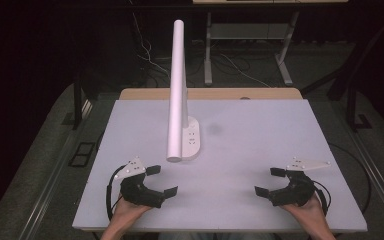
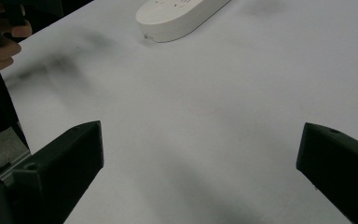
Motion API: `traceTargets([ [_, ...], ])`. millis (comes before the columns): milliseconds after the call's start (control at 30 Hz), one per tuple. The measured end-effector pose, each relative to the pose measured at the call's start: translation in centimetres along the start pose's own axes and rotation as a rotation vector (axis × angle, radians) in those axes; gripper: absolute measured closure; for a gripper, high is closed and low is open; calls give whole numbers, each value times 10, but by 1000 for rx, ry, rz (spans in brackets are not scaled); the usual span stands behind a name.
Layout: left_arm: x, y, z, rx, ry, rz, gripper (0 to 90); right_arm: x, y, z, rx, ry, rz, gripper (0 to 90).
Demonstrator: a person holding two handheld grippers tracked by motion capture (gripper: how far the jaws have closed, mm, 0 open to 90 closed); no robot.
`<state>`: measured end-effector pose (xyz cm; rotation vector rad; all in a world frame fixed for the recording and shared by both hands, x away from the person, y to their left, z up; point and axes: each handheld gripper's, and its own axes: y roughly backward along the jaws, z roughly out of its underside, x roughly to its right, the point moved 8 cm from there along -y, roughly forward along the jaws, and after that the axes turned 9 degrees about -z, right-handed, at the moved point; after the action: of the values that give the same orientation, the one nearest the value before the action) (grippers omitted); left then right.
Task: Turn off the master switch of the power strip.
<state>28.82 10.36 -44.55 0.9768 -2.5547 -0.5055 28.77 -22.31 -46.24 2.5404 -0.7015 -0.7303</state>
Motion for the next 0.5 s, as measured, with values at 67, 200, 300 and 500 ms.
traceTargets([
  [67,0,1,-1,-2,0,-3,0,0,0,0,0,-1,0,0],
  [200,-2,2,-4,-8,6,-5,0,0,0,0,1,-3,-1,0],
  [300,-3,3,-6,-14,7,-6,0,0,0,0,1,-5,-3,0],
  [500,-4,4,-12,-16,10,-7,0,0,0,1,-3,-8,-3,0],
])
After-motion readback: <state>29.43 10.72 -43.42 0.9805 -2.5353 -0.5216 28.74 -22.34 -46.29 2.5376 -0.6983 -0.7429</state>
